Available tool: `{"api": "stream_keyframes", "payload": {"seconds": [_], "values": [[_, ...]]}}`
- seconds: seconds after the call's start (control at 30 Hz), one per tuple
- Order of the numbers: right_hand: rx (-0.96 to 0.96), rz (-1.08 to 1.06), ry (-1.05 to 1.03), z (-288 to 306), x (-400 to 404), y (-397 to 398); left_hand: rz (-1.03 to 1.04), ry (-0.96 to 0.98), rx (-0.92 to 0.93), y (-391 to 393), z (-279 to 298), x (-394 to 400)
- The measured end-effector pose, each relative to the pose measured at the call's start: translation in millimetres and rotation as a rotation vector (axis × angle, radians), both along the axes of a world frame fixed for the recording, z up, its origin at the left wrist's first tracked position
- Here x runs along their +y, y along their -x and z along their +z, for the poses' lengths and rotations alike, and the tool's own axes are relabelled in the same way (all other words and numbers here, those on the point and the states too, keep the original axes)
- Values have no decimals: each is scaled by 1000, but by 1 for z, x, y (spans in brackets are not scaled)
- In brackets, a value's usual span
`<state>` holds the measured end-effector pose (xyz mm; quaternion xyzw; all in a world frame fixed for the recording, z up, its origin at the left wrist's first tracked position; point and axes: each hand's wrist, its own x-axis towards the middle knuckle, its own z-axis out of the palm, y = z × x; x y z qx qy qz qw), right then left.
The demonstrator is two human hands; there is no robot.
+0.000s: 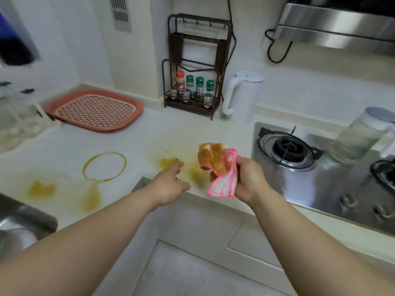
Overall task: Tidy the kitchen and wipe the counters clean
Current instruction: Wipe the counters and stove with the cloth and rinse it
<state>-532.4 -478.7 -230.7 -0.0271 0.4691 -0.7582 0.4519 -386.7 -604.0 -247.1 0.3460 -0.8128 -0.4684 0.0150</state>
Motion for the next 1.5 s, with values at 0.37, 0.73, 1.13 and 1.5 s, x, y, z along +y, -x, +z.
{"api": "stream_keyframes", "payload": {"seconds": [0.37, 0.73, 1.13, 1.5], "values": [[-109, 821, -56, -26, -96, -131, 775, -256, 374, -144, 43, 13], [374, 1207, -58, -7, -167, -377, 1363, -272, 670, -392, 28, -16], [619, 1321, -224, -42, -242, -560, 1586, -414, 775, -563, 1, -59], [1396, 931, -264, -8, -359, -556, 1622, -155, 395, -583, -6, -116]]}}
